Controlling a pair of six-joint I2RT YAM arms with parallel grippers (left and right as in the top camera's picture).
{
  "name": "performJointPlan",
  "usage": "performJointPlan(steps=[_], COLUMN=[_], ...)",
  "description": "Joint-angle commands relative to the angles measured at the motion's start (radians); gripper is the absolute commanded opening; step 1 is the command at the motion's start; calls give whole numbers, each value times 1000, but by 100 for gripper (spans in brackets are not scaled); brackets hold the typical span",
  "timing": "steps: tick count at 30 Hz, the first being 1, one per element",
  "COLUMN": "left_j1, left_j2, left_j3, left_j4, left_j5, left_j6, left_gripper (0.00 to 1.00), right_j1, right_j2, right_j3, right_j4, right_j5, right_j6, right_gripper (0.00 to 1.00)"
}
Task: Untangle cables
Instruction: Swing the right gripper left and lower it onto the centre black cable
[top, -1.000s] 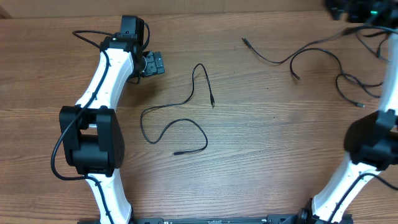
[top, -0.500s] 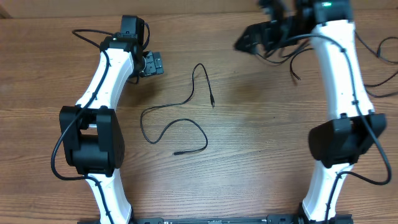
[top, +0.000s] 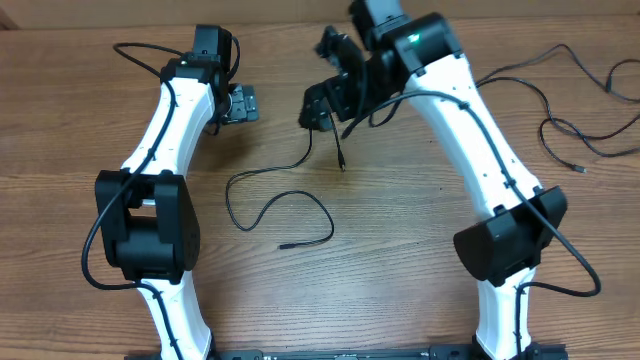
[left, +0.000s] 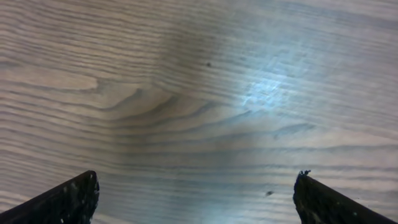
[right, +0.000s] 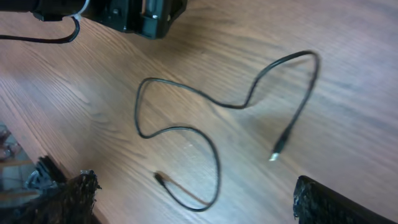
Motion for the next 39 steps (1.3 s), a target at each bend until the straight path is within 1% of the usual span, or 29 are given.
performJointPlan(steps=[1,4,6,10,15,21,27,30,34,39], left_j1=[37,83,126,215,296,317,316,315,315,315], left_j2=[17,17,17,17,17,17,17,17,17,17], left_j3=[2,2,2,2,2,2,2,2,2,2], left_j4=[2,18,22,21,14,21,25,25,25,25], left_j5=[-22,77,154,288,372,361,362,362,362,362], left_j6=[168,315,373,436,517,542,542,542,542,542], left_gripper=[100,100,100,100,100,100,100,99,100,100], right_j1=[46,95,128,191,251,333,431,481,529,541], right_j2=[-2,3,10,25,29,29,29,29,30,30], right_j3=[0,0,0,-16,-120,-317,-491,-550,-603,-607], right_j4=[5,19,26,57,196,404,567,657,789,833], right_j5=[42,42,42,43,50,69,204,252,268,271], right_j6=[111,121,121,133,270,355,434,430,423,423], right_gripper=[100,100,100,100,100,100,100,100,100,100])
